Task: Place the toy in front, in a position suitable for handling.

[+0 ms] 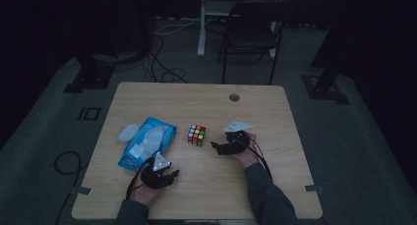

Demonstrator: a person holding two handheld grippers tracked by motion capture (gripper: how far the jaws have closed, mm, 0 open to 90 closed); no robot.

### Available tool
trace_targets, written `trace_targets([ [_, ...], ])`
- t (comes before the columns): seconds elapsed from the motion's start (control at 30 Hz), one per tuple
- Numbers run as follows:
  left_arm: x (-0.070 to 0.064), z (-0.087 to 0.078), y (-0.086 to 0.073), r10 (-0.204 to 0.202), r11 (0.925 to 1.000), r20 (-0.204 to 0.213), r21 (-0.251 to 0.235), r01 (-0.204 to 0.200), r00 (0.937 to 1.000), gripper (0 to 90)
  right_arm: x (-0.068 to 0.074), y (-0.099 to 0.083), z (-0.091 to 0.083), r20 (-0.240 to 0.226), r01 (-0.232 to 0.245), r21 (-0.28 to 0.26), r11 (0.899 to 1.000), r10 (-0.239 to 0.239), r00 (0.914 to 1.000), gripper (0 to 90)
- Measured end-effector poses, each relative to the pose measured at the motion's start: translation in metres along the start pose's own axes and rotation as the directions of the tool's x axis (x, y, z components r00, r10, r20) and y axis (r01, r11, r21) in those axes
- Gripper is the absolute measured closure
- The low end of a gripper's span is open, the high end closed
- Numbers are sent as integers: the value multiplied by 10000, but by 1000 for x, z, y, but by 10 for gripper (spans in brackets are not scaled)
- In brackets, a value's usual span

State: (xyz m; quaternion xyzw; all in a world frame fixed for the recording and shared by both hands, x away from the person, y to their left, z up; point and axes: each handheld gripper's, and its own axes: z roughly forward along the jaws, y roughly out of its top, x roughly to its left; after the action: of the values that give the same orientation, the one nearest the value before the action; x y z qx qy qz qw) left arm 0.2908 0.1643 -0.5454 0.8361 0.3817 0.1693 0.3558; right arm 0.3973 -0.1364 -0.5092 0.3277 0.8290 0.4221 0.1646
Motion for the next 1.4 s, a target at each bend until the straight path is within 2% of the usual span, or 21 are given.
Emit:
trace_targets([
  [0.27, 0, 0, 0, 1, 10000, 0, -24, -1, 10000, 535, 16, 28, 28, -491, 520, -211, 9984, -529, 9974, 164],
  [0.43, 0, 1, 0, -13, 10000, -4, -39, 13, 10000, 531, 24, 41, 45, -555, 1027, 89, 9947, -1020, 9932, 154],
  [0.57, 0, 1, 0, -36, 10000, 37, -67, 36, 10000, 531, 24, 47, 61, -743, 1275, 329, 9913, -1248, 9894, 143],
  [0.73, 0, 1, 0, -42, 10000, 75, -85, 43, 10000, 529, 20, 52, 74, -1110, 1293, 412, 9907, -1241, 9860, 146],
  [0.83, 0, 1, 0, -36, 10000, 76, -76, 37, 10000, 528, 19, 52, 82, -1350, 1383, 699, 9879, -1280, 9825, 185],
  [1.0, 0, 1, 0, -39, 10000, 71, -84, 39, 10000, 527, 22, 51, 84, -1257, 1599, 905, 9830, -1481, 9810, 235],
  [1.1, 0, 1, 0, -30, 10000, 54, -82, 31, 10000, 527, 23, 51, 83, -1239, 1789, 961, 9792, -1666, 9782, 320],
  [1.27, 0, 1, 0, -35, 10000, 57, -92, 36, 10000, 527, 23, 52, 82, -1319, 1830, 1057, 9774, -1686, 9768, 331],
  [1.4, 0, 1, 0, -44, 9999, 80, -102, 45, 10000, 527, 24, 51, 79, -1199, 1896, 1025, 9765, -1771, 9769, 337],
])
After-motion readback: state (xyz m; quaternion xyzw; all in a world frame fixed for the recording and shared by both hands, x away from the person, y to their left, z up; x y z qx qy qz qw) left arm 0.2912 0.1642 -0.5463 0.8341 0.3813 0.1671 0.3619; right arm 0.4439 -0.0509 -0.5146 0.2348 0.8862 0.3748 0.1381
